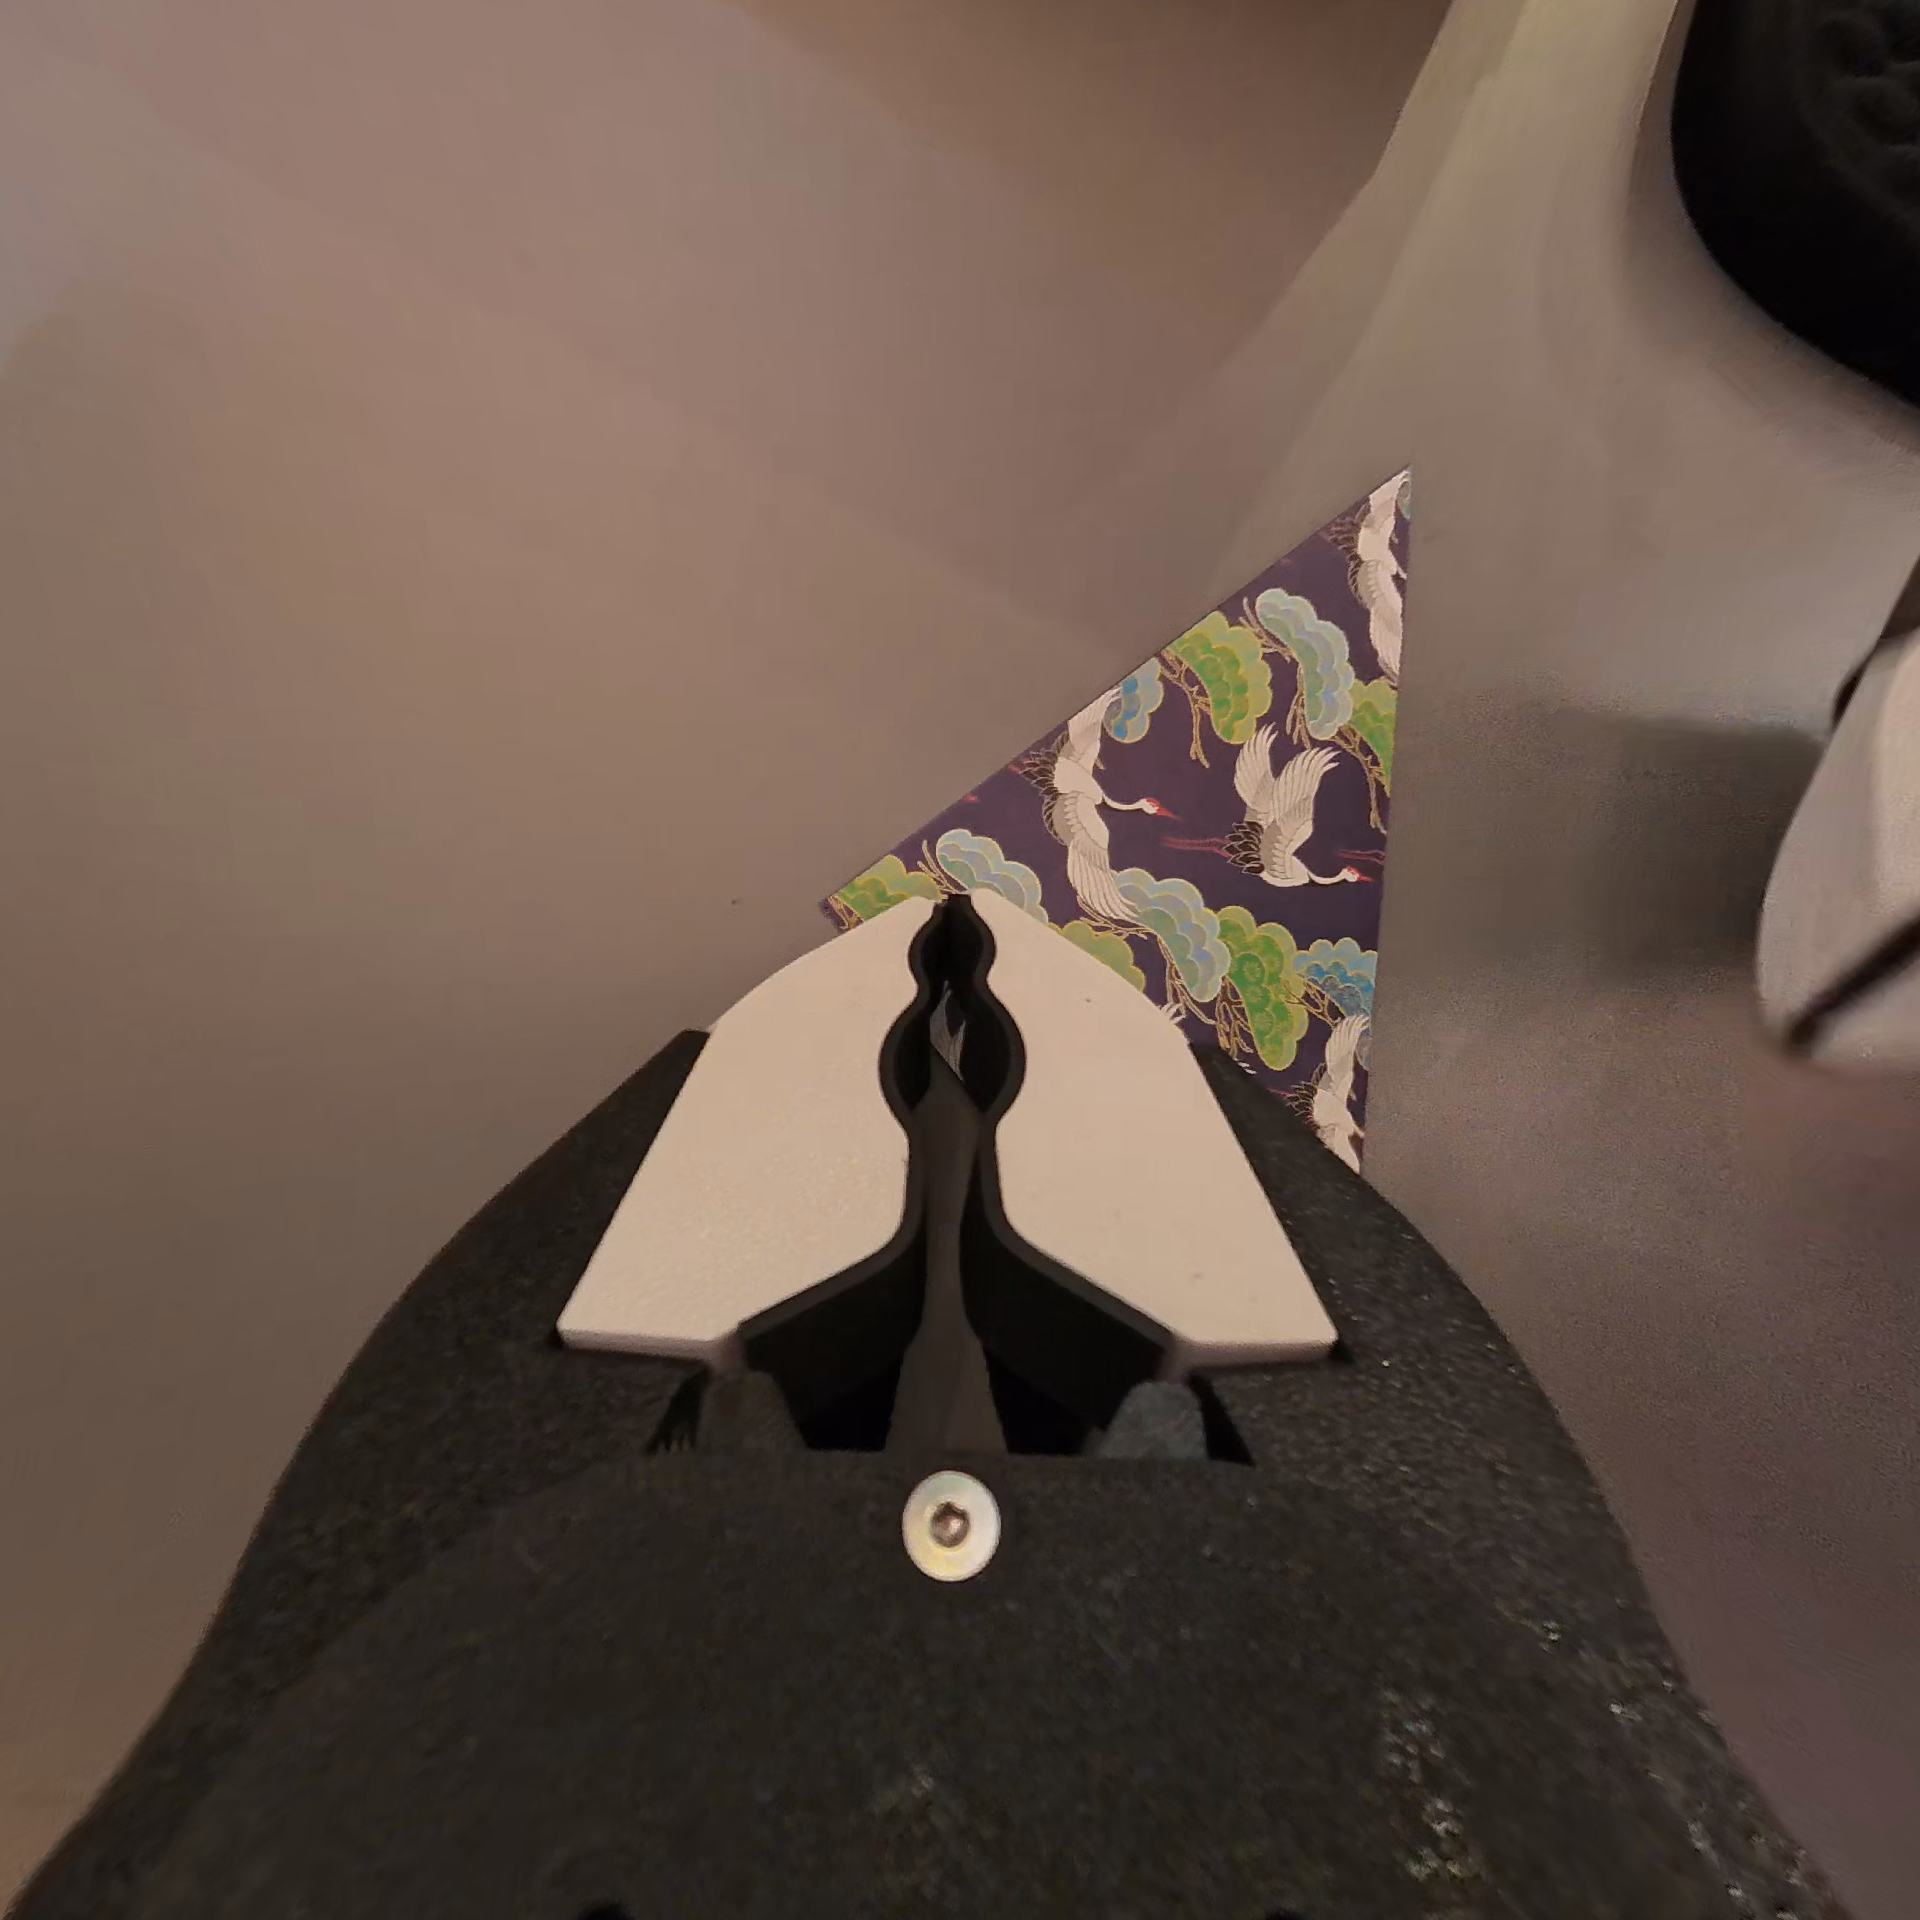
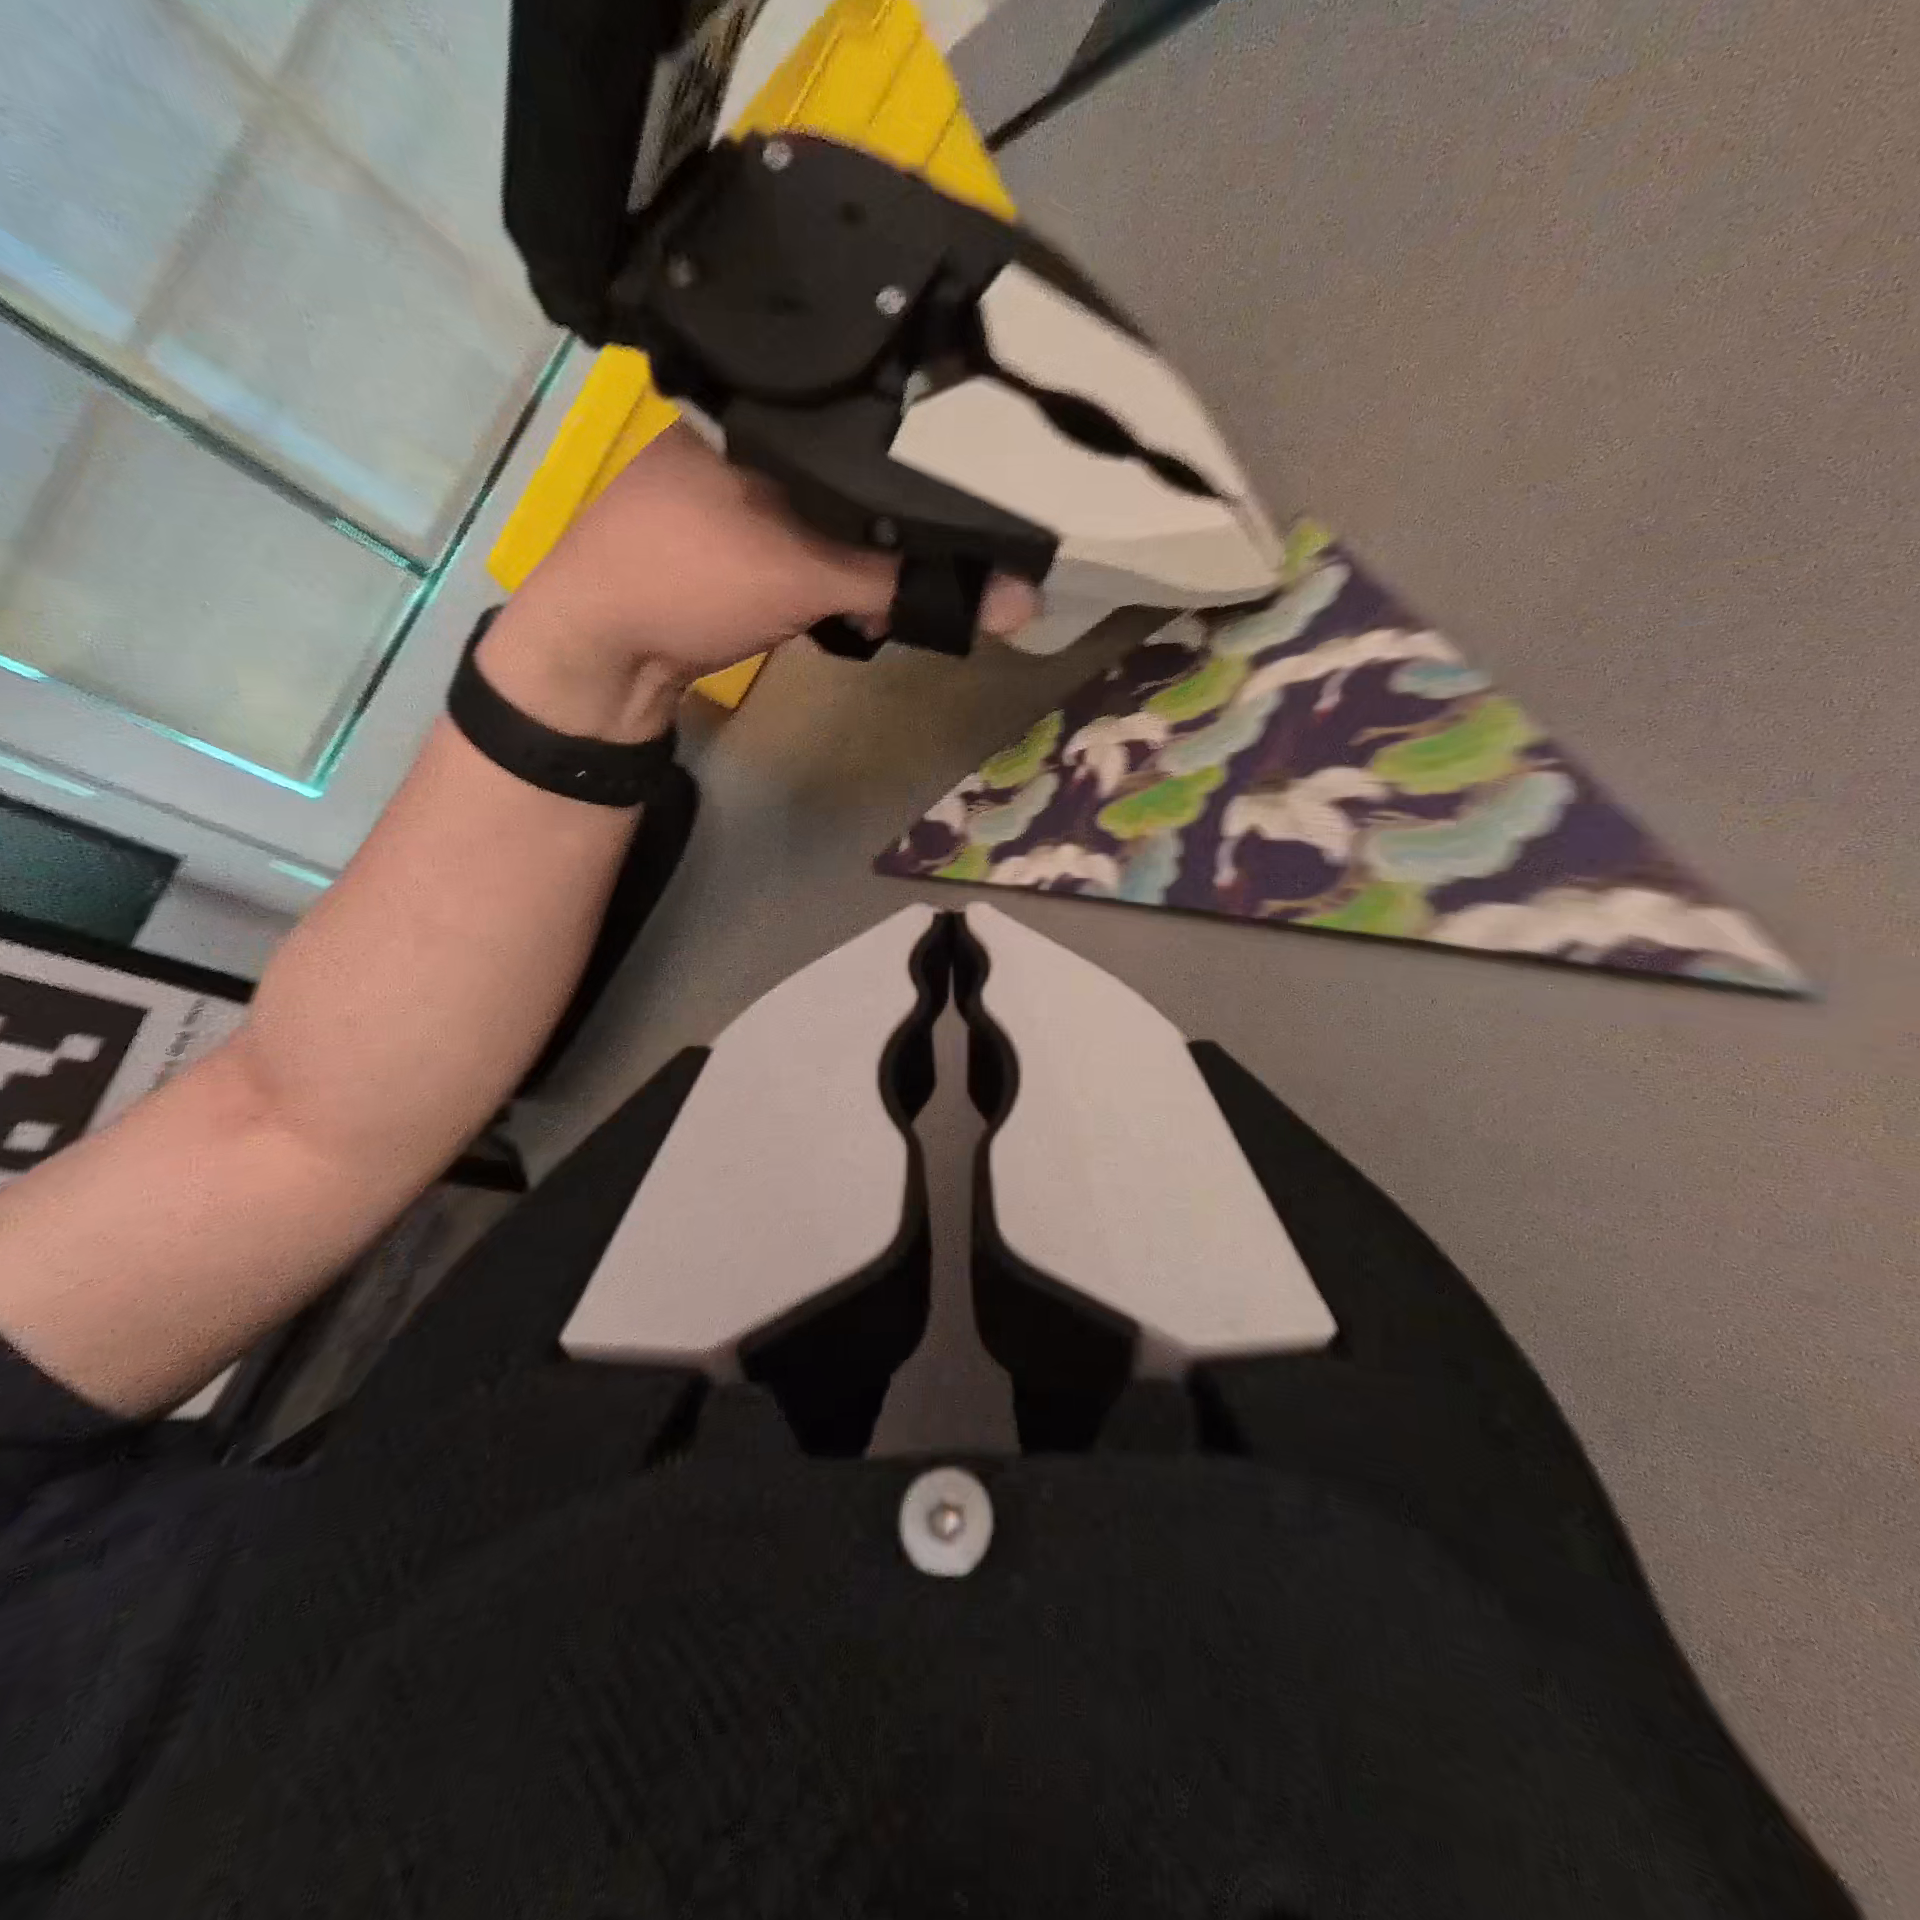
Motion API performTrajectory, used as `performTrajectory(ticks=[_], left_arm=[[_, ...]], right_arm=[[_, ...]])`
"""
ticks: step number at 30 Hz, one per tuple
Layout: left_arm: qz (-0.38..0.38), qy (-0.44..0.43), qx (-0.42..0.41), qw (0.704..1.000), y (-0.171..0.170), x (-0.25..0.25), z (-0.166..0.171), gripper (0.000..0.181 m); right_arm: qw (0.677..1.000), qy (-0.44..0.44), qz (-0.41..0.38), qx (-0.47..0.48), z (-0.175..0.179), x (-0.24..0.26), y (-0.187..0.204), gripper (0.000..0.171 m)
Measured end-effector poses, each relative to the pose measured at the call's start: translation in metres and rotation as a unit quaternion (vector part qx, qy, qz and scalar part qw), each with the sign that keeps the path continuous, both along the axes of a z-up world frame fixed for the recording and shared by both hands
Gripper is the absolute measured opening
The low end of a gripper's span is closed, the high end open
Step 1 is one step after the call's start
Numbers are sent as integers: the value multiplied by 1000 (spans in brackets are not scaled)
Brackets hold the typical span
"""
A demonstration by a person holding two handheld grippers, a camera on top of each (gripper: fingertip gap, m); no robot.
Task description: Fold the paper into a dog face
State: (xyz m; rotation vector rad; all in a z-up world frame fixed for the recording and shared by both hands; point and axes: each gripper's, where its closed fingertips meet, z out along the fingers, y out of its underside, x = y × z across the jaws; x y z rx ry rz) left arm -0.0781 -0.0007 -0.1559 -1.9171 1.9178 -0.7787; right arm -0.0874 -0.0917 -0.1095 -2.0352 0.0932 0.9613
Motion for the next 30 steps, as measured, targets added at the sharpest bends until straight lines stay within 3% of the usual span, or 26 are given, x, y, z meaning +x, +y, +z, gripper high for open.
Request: performTrajectory(ticks=[4,5,6,14,20,25,30], left_arm=[[30,35,30,998,-3,-11,-1,0],[49,41,38,997,-4,-15,-1,0],[72,42,43,996,-5,-20,-1,0],[198,19,-11,980,-30,-69,1,0],[232,-3,-76,970,-76,-87,2,0],[215,-66,-131,966,-133,-75,9,0],[202,-81,-10,976,-132,-99,25,0]], right_arm=[[1000,0,1,-8,-5,24,-22,1],[1000,5,-2,-15,-9,24,-24,27],[1000,10,-3,-25,-14,23,-27,37],[998,-7,13,-55,-21,9,-1,55],[988,31,62,-140,-24,-11,54,60],[966,73,198,-148,1,-70,86,45],[968,-143,203,-40,18,-30,64,46]])
